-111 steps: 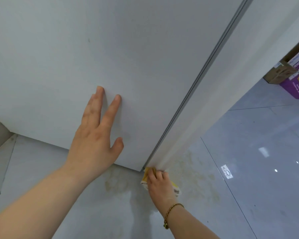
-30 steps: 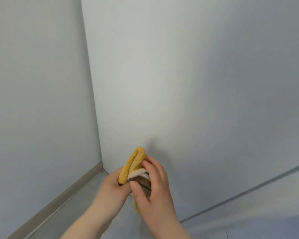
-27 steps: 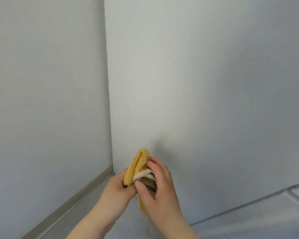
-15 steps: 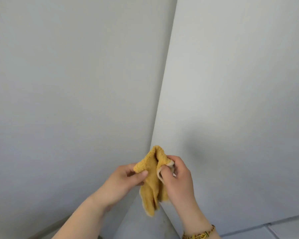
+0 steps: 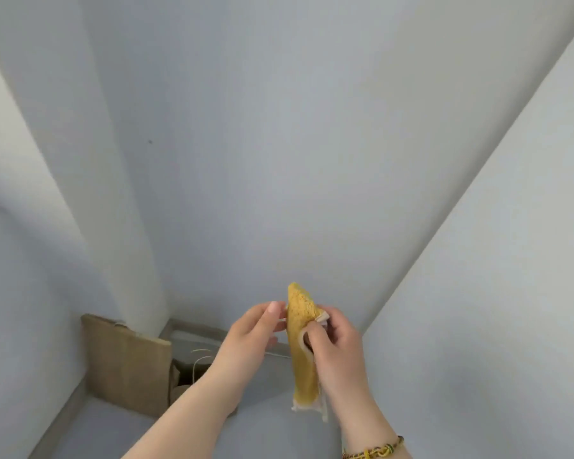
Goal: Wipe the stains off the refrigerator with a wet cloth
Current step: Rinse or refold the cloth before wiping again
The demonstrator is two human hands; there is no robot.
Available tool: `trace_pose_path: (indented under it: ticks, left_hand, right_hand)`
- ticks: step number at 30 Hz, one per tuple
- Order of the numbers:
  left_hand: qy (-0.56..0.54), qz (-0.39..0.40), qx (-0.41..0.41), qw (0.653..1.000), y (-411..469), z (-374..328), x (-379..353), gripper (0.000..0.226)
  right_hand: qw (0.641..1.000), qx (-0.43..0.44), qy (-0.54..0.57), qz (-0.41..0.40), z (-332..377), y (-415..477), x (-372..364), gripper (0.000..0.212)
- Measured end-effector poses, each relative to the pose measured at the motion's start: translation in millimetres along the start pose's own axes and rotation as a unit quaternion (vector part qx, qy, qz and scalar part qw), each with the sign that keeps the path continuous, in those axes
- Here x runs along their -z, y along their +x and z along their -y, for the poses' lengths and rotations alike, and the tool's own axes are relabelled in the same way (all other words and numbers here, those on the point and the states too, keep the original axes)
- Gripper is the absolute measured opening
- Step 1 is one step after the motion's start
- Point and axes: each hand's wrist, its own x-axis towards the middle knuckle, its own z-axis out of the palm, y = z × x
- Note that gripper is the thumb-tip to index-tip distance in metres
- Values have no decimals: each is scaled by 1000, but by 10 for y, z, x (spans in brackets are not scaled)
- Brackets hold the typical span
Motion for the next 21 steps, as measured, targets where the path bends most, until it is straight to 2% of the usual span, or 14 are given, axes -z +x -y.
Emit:
trace_pose_path:
  ticks: [1,2,6,9,11,13,14,15,16,17,18,19,21]
  left_hand:
    - [-30,18,9,999,-138,15,50,21]
    - [-56,4,11,998,-258,47,139,21]
    - [-141,-128,-4,982,-773,197,701,37]
    - [-225,-212,14,951,-1219,324,1111,21]
    - [-244,-258,33,934,-1570,460,1361,24]
    - [-245,-302,51,920,-2079,620,1580,31]
    - [-248,-315,54,914,-2286,658,1645,36]
    - [-260,-334,52,905,-2565,725,1709,35]
    - [-270,-348,47,896,-2795,778,1735,28]
    - [-276,-356,42,892,-3043,830,1754,24]
    - [-285,-378,36,880,-3428,932,1766,26]
    - [-287,-387,28,876,-3678,990,1766,29]
    - [-287,-414,23,864,-4219,1140,1775,30]
  right_hand:
    - [998,15,-32,45,-4,-81,-117,22]
    - [993,29,-63,94,0,-181,-252,28]
    - [943,114,-154,273,34,-685,-765,46]
    - [899,166,-176,365,34,-1004,-1050,52]
    - [891,187,-151,386,67,-1252,-1235,48]
    - [912,194,-116,343,58,-1603,-1465,38]
    - [927,172,-106,316,6,-1696,-1545,34]
    - [932,112,-99,331,-49,-1850,-1653,36]
    - [918,17,-100,384,-95,-1968,-1734,46]
    - [881,-76,-107,455,-195,-2098,-1801,54]
    - [823,-149,-129,532,-319,-2388,-1865,56]
    - [771,-202,-135,588,-436,-2581,-1903,52]
    - [680,-256,-116,677,-629,-3058,-1956,51]
